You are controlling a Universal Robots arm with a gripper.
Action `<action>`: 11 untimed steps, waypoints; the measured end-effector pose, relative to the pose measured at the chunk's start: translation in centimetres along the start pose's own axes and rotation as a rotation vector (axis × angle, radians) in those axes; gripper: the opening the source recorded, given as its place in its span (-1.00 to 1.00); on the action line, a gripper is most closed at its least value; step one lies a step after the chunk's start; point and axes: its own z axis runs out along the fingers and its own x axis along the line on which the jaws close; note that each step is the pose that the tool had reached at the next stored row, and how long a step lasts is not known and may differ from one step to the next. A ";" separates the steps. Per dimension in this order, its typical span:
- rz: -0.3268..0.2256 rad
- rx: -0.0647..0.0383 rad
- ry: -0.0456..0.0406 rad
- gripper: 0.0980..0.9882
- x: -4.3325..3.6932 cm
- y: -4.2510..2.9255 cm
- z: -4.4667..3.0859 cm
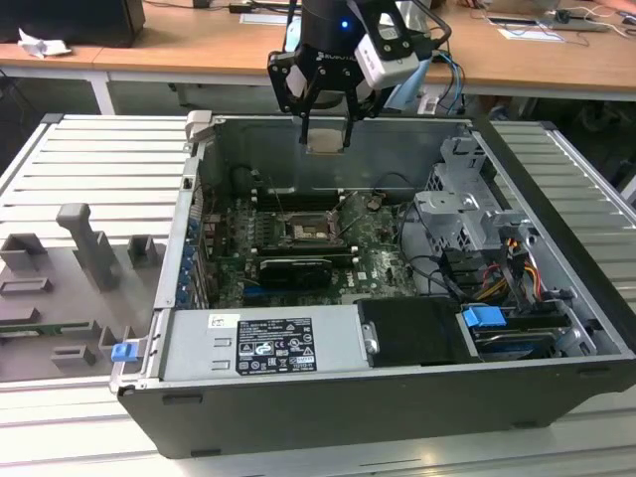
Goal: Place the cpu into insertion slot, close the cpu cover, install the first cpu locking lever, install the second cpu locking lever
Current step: 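Place the cpu into insertion slot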
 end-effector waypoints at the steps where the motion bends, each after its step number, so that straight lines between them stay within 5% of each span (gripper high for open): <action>1: 0.001 0.000 -0.0001 -0.01 0.00 0.00 0.00; 11: 0.022 0.000 -0.0020 -0.01 0.00 -0.01 0.13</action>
